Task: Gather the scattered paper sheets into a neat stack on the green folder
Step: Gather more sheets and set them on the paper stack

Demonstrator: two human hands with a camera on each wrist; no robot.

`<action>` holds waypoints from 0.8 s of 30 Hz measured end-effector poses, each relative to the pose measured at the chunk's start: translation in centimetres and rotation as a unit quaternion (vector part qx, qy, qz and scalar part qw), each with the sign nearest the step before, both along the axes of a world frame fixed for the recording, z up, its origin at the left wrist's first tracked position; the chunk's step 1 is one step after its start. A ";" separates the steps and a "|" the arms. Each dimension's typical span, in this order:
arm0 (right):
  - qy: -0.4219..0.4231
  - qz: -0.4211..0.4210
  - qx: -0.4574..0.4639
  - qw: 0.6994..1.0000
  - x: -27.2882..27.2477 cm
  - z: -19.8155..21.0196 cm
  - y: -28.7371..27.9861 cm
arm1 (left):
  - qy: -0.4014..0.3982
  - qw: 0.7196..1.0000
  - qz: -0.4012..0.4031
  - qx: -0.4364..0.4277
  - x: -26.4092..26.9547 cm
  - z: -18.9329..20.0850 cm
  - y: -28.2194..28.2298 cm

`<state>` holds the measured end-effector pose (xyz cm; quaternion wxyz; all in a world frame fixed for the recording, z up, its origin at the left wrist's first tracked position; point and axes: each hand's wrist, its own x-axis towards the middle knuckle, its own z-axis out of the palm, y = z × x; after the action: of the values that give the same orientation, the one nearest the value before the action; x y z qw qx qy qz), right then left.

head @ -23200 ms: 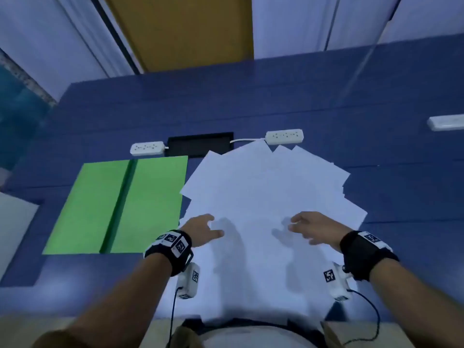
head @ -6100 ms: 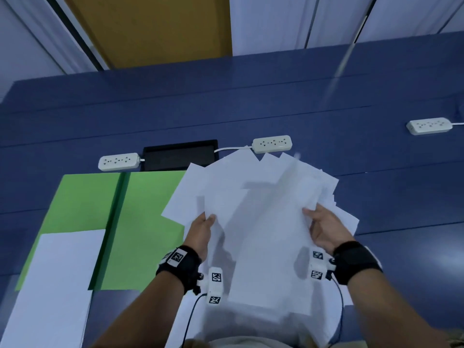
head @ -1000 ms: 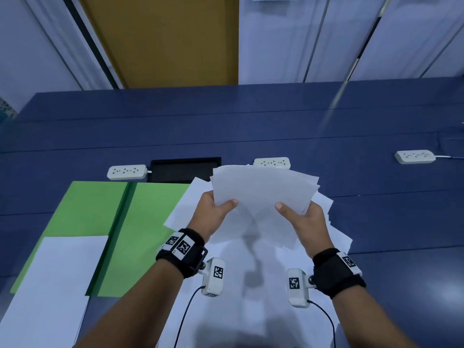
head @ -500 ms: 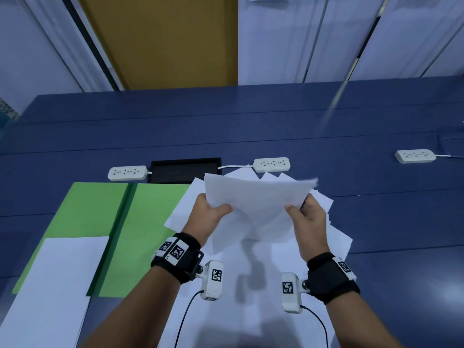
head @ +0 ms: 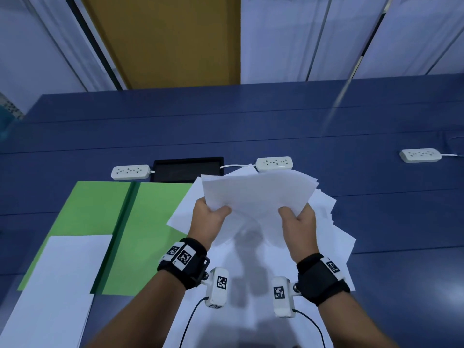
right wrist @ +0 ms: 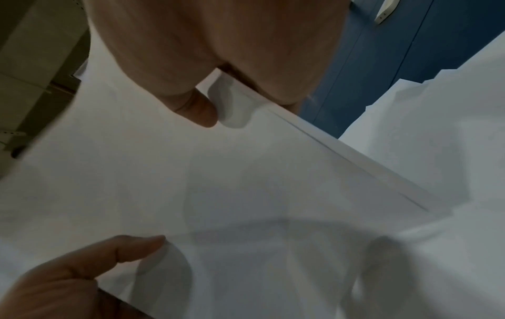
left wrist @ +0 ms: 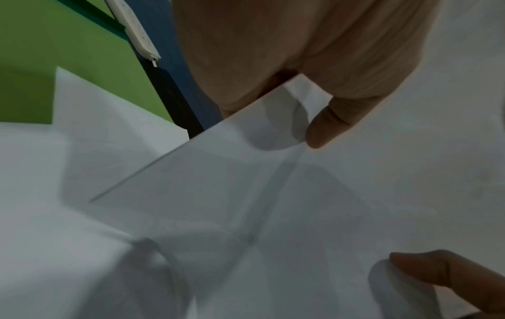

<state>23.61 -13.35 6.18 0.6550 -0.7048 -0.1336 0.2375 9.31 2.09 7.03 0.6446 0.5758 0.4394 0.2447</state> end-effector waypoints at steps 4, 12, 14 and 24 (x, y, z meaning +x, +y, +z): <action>-0.008 0.010 -0.022 1.000 0.1 -0.6 0.0 | 0.032 0.999 -0.035 0.011 0.0 -0.2 0.3; 0.055 -0.002 0.021 0.998 0.0 -0.7 -1.0 | 0.005 0.999 -0.048 -0.010 -0.2 -1.1 -0.4; 0.046 0.012 0.037 0.998 0.1 -0.6 -1.5 | -0.006 0.998 -0.052 -0.017 -0.5 -1.1 -0.5; 0.063 0.032 0.044 0.997 0.1 1.1 -2.3 | -0.005 0.998 -0.058 -0.014 -0.2 -1.2 -0.8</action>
<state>23.67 -15.61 7.24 0.6842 -0.6546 -0.1254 0.2961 9.12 1.27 5.82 0.6676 0.5902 0.4055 0.2039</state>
